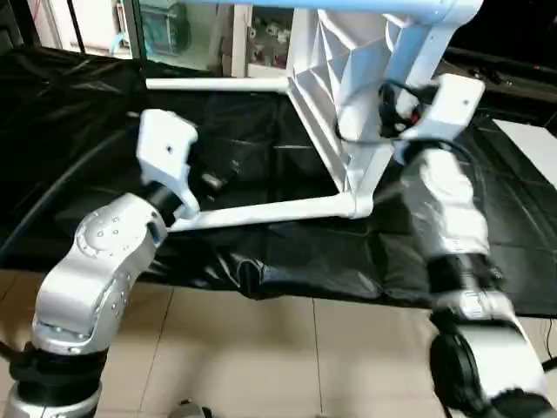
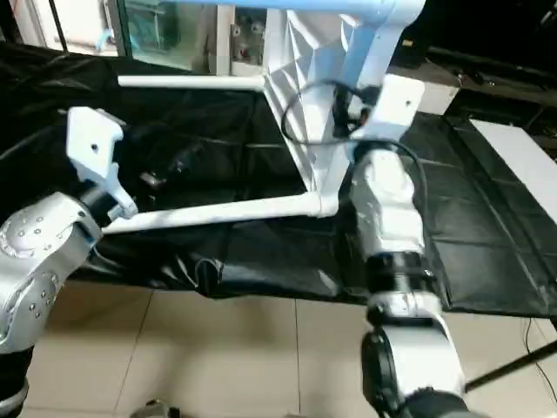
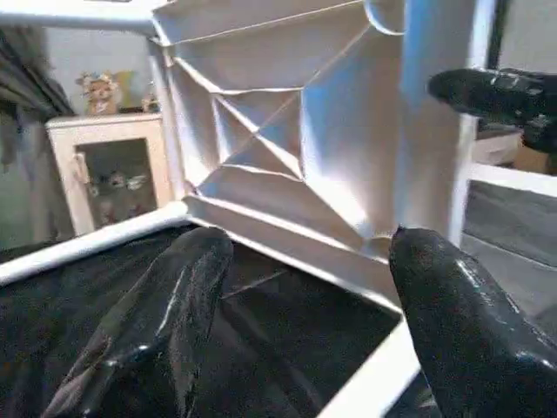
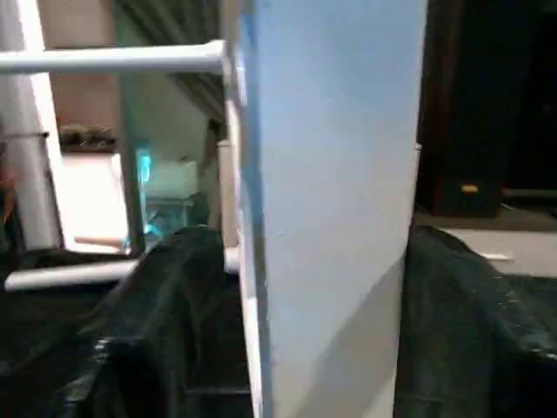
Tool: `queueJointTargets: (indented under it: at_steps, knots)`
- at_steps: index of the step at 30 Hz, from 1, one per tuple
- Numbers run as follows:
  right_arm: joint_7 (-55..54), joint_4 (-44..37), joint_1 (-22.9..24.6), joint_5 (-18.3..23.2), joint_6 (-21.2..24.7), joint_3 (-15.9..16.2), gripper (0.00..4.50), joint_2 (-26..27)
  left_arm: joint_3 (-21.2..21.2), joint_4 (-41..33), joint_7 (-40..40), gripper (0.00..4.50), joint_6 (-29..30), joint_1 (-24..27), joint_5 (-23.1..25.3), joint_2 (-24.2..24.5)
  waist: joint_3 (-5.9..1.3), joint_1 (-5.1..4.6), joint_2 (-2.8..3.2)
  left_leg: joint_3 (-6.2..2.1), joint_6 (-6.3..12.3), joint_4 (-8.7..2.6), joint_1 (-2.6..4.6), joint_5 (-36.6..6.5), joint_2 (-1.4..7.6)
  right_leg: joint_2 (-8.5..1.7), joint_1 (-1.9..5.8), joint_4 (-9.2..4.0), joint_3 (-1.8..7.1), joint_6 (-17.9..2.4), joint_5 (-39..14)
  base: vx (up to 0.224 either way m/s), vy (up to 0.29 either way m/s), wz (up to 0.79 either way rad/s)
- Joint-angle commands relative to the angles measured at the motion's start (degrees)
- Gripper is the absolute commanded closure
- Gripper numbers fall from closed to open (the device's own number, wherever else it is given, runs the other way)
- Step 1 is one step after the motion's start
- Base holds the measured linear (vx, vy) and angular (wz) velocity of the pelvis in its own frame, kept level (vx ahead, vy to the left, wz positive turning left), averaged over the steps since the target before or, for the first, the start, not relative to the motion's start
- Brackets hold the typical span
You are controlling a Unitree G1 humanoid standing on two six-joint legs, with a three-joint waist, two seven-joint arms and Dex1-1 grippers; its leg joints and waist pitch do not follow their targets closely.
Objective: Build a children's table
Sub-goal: Flip table
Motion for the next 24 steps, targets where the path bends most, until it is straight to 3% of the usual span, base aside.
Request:
queueJointTargets:
  at_steps: [1, 3, 5, 6, 8, 10, 11, 14, 15, 19, 21, 24]
  knots:
    - [1.24, -2.9, 1.82, 0.4, 1.36, -0.09, 1.05, -1.78, 0.18, -2.39, -0.34, 1.14, 1.12, -0.42, -0.71, 0.05, -4.16, 0.2, 1.49, -0.73, -6.85, -4.71, 3.26, -17.87, 1.18, -0.71, 1.03, -3.48, 0.28, -5.66, -9.43, 0.0, 0.0, 0.0]
    - [2.56, -4.42, 3.8, 0.88, 1.83, -0.79, 1.05, -2.98, 0.57, -4.37, -1.55, 1.14, 1.81, -2.08, -2.43, 0.41, -4.01, 0.27, 1.07, -0.71, -6.98, -4.75, 3.24, -19.53, 1.15, -0.73, 0.88, -3.78, 0.3, -5.53, -12.15, 0.0, 0.0, 0.0]
    - [3.29, -5.37, 4.88, 1.05, 2.68, -0.9, 1.05, -3.69, 0.76, -5.28, -2.36, 1.14, 2.46, -2.93, -3.48, 0.66, -3.94, 0.52, 1.31, -0.77, -7.16, -4.79, 3.53, -21.01, 1.16, -0.74, 0.65, -3.94, 0.31, -5.44, -13.9, 0.0, 0.0, 0.0]
    - [4.17, -7.06, 6.57, 1.16, 4.09, -1.0, 1.05, -4.56, 1.03, -6.46, -3.52, 1.14, 3.55, -3.87, -4.82, 1.07, -3.79, 0.48, 0.89, -0.82, -7.19, -4.91, 3.39, -21.99, 1.21, -0.74, 0.64, -4.13, 0.29, -5.36, -15.05, 0.0, 0.0, 0.0]
    - [4.6, -8.63, 8.34, 1.4, 4.87, -1.3, 1.05, -5.0, 1.09, -7.09, -4.3, 1.14, 4.3, -4.45, -5.53, 1.52, -3.72, 0.59, 1.06, -0.89, -7.37, -4.94, 3.35, -22.61, 1.2, -0.91, 0.62, -4.19, 0.34, -5.02, -16.43, 0.0, 0.0, 0.0]
    - [4.91, -10.37, 10.59, 1.26, 5.54, -1.22, 1.05, -5.47, 0.68, -7.08, -5.0, 1.14, 4.45, -5.15, -5.0, 2.29, -3.54, 0.55, 1.26, -1.0, -7.73, -5.04, 3.3, -24.21, 1.13, -0.89, 0.43, -4.58, 0.38, -3.96, -18.77, 0.0, 0.0, 0.0]
    - [4.93, -10.72, 10.96, 1.2, 5.7, -1.12, 1.05, -5.53, 0.61, -7.04, -5.12, 1.14, 4.44, -5.25, -4.83, 2.46, -3.61, 0.38, 1.1, -1.09, -7.84, -5.04, 3.14, -24.49, 1.09, -0.95, 0.56, -4.53, 0.34, -3.79, -19.42, 0.0, 0.0, 0.0]
    - [4.61, -9.56, 11.44, 0.13, 4.79, -0.35, 1.05, -5.05, -1.69, -6.19, -6.06, 1.14, 3.13, -6.73, -2.37, 3.32, -3.7, 0.15, 1.44, -1.31, -8.37, -5.1, 3.16, -25.66, 1.08, -1.0, 0.4, -4.73, 0.23, -3.69, -20.36, 0.0, 0.0, 0.0]
    - [4.77, -9.53, 11.49, -0.01, 4.56, -0.14, 0.98, -4.97, -2.13, -6.32, -6.48, 0.85, 3.38, -7.09, -2.34, 3.66, -3.66, 0.15, 1.54, -1.4, -8.36, -5.02, 3.36, -27.2, 1.03, -1.02, 0.18, -4.87, 0.2, -3.56, -21.82, 0.0, 0.0, 0.0]
    - [5.13, -9.82, 11.75, -0.15, 4.12, 0.13, 0.98, -4.68, -2.86, -7.21, -7.62, 0.65, 4.16, -7.83, -3.31, 3.87, -3.5, -0.08, 1.41, -1.6, -8.56, -5.14, 3.25, -29.14, 1.01, -1.14, 0.22, -5.09, 0.11, -3.67, -24.11, 0.0, 0.0, 0.0]
    - [4.05, -9.49, 12.19, -0.86, 4.4, 0.02, 0.98, -4.7, -3.8, -6.27, -5.83, 0.39, 3.2, -8.39, 0.2, 4.27, -3.46, -0.14, 1.3, -1.61, -8.54, -5.1, 3.34, -29.81, 1.05, -1.1, 0.04, -5.24, 0.11, -3.52, -24.9, 0.0, 0.0, 0.0]
    - [2.94, -8.71, 12.41, -1.74, 4.55, -0.14, 0.98, -4.92, -3.46, -4.66, -3.39, 0.36, 2.39, -9.1, 3.24, 4.19, -3.45, -0.09, 1.37, -1.58, -8.44, -4.97, 3.64, -30.32, 1.06, -1.1, -0.24, -5.44, 0.16, -3.39, -25.51, 0.0, 0.0, 0.0]
